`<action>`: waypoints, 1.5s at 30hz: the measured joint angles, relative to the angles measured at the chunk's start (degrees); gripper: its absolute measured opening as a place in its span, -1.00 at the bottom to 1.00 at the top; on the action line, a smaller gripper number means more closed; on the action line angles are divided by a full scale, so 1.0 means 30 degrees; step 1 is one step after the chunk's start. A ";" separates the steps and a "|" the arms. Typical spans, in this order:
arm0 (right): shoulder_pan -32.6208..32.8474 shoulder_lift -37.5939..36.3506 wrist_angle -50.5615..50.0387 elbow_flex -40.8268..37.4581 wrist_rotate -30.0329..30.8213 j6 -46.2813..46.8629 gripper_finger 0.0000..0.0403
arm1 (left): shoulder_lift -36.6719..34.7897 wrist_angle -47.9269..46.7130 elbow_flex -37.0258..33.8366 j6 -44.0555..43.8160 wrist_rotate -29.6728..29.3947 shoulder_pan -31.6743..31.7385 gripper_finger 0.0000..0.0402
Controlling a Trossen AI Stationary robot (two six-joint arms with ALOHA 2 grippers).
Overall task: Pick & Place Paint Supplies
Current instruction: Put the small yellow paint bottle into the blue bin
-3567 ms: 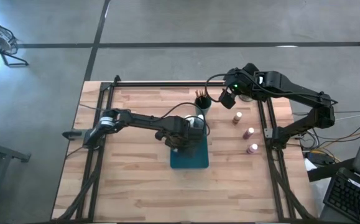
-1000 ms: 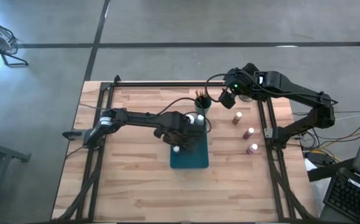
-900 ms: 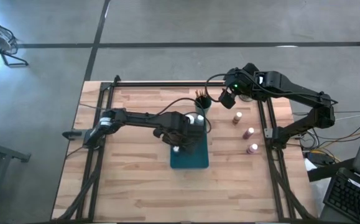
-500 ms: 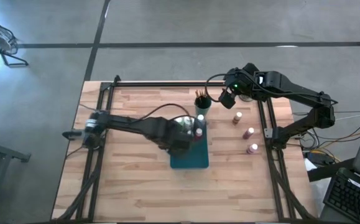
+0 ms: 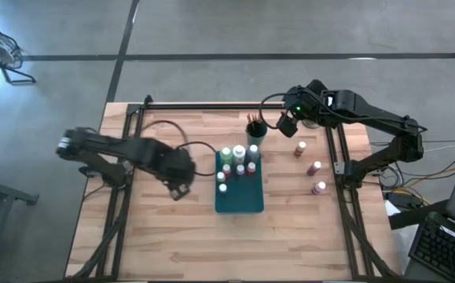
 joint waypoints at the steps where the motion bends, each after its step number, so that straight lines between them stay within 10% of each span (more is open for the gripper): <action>1: -0.0004 0.0001 0.0000 0.0000 -0.0003 -0.0004 0.81 | -0.0808 0.0339 -0.0581 0.0496 0.0012 -0.0042 -0.15; 21: -0.0005 0.0002 0.0002 0.0000 -0.0002 -0.0002 0.81 | -1.0149 1.2757 -1.1214 1.2118 -0.4639 0.0123 -0.29; 36: -0.0006 -0.0004 0.0000 0.0000 -0.0001 0.0001 0.81 | -1.3252 2.2069 -2.0343 1.0200 -0.5067 0.0089 -0.96; 45: 0.0001 -0.0001 0.0000 0.0000 -0.0002 0.0001 0.81 | -1.6782 2.5916 -2.5387 1.0234 -0.4692 0.0096 -0.98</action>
